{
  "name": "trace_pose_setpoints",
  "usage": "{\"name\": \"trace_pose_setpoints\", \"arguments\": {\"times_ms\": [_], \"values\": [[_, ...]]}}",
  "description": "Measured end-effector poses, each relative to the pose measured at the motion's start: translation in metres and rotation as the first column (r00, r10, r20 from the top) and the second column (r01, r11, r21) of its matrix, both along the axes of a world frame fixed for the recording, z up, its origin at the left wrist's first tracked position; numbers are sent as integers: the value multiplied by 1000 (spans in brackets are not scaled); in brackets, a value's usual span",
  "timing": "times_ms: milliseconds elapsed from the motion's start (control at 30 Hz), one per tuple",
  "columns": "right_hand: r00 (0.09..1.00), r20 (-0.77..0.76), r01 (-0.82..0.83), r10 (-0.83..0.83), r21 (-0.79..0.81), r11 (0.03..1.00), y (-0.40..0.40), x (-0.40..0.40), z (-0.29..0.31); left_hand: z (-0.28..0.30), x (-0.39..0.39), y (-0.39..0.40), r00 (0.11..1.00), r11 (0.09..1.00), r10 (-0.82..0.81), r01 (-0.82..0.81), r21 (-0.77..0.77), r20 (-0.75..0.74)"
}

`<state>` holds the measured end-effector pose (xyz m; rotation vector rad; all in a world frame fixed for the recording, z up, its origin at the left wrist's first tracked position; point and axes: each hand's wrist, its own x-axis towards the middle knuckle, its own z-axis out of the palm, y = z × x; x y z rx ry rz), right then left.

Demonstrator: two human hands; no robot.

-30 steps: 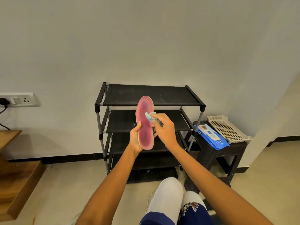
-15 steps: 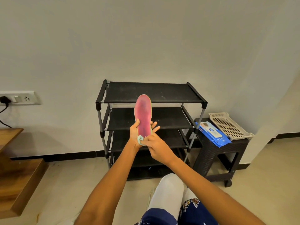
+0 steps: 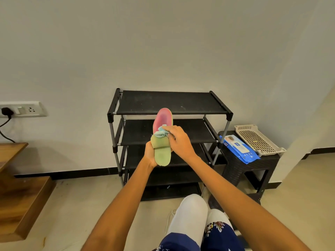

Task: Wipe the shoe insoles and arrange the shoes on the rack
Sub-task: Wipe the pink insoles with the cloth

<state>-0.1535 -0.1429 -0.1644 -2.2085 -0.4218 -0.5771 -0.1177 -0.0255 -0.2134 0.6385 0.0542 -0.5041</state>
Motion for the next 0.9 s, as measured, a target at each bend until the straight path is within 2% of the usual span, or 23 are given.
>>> {"name": "trace_pose_setpoints", "arguments": {"times_ms": [100, 233, 300, 467, 600, 700, 800, 900], "values": [[999, -40, -9, 5, -106, 994, 8, 0, -12, 3, 4, 3, 1000, 999, -3, 3, 42, 8], [999, 1, -45, 45, 21, 999, 11, -11, -21, -1, 11, 9, 997, 1000, -7, 5, 30, 83], [997, 35, -70, 68, 31, 997, 10, -17, -24, -2, 12, 11, 994, 1000, -2, 1, 6, 109], [997, 61, -57, 52, 74, 996, 10, -25, -24, -11, 16, 8, 997, 996, 53, -57, 64, 64], [996, 75, -59, 47, 176, 983, 4, -29, -20, -13, 17, 9, 995, 987, 87, -92, 131, 46], [998, 64, -19, 5, 220, 975, -1, -24, -13, -9, 11, 6, 995, 991, 72, -79, 108, 73], [998, -40, 51, -48, 81, 995, -3, -11, -11, -3, 7, -2, 995, 992, 64, -72, 104, 81], [979, -148, 105, -138, -211, 972, 4, -5, -13, 2, 6, -7, 997, 997, 64, -65, 45, 33]]}}
